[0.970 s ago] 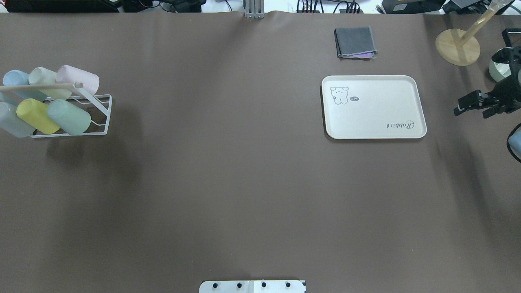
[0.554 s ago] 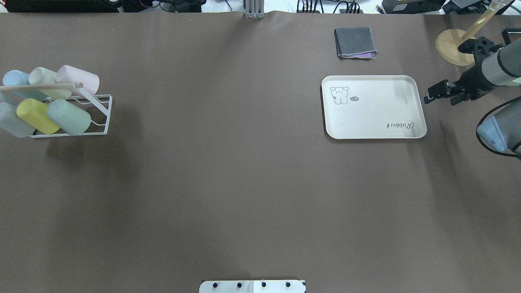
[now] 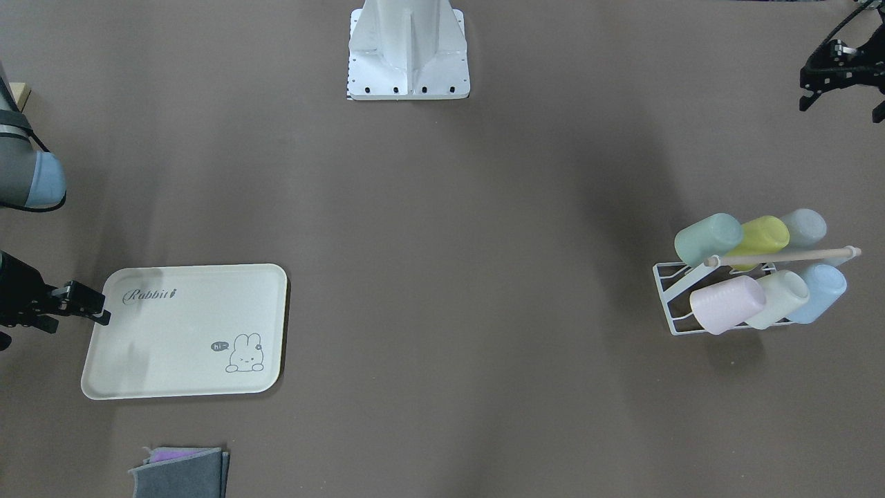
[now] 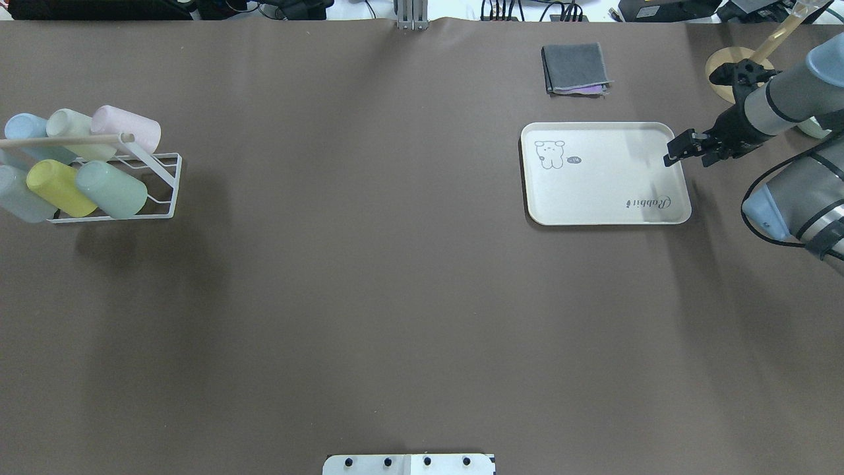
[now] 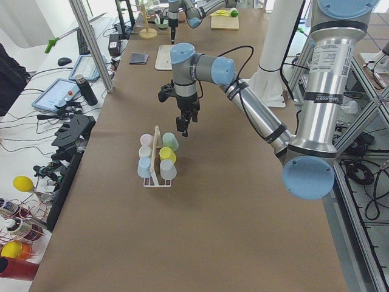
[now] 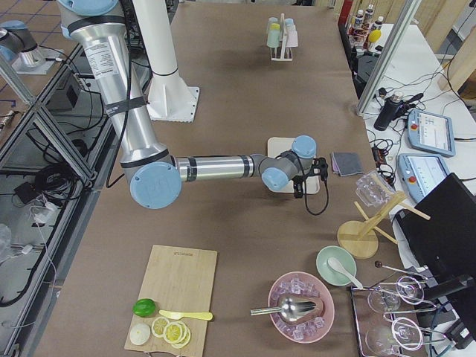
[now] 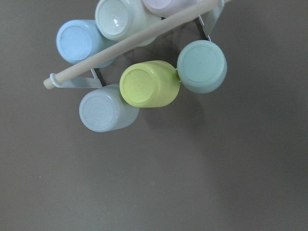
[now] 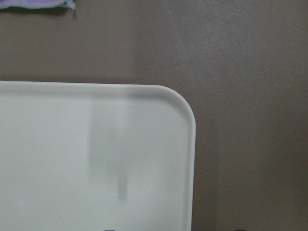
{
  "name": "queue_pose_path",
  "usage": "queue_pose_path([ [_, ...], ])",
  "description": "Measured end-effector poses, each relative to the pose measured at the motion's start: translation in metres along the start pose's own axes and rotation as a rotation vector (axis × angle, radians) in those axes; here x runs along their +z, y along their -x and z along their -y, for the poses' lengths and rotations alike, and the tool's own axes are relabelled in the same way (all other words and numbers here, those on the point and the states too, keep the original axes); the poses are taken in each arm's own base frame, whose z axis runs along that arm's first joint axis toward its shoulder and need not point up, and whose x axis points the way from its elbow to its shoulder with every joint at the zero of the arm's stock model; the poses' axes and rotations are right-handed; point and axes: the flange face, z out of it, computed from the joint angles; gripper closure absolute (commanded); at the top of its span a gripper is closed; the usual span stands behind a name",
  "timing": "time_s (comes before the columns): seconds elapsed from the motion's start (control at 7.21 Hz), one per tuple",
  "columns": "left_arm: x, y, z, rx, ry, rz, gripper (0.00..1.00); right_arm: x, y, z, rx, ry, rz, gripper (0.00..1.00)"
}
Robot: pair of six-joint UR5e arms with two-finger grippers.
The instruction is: Pick up and place green cup on tray
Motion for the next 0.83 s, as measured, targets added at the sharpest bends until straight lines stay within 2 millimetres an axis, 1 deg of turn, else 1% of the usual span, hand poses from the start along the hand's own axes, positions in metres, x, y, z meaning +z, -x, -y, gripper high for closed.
queue_pose_path([
  [0.14,0.008,-0.031,0.001,0.079,0.013,0.018,0.1,0.004,-0.002,-0.001,0.001,0.007,-0.004,0.17],
  [0.28,0.021,-0.066,0.001,0.157,0.036,0.046,0.09,0.009,-0.005,-0.002,-0.002,0.01,-0.004,0.19],
  [0.42,0.037,-0.103,0.0,0.22,0.051,0.105,0.06,0.016,-0.012,-0.004,-0.016,0.001,0.006,0.28],
  [0.55,0.05,-0.141,-0.002,0.263,0.05,0.153,0.04,0.023,-0.017,-0.004,-0.03,-0.014,0.023,0.4],
  [0.69,0.061,-0.173,-0.005,0.31,0.037,0.203,0.03,0.025,-0.015,-0.001,-0.033,-0.023,0.037,0.44],
  [0.83,0.073,-0.194,-0.006,0.369,0.02,0.285,0.03,0.025,-0.011,0.002,-0.031,-0.026,0.047,0.47],
])
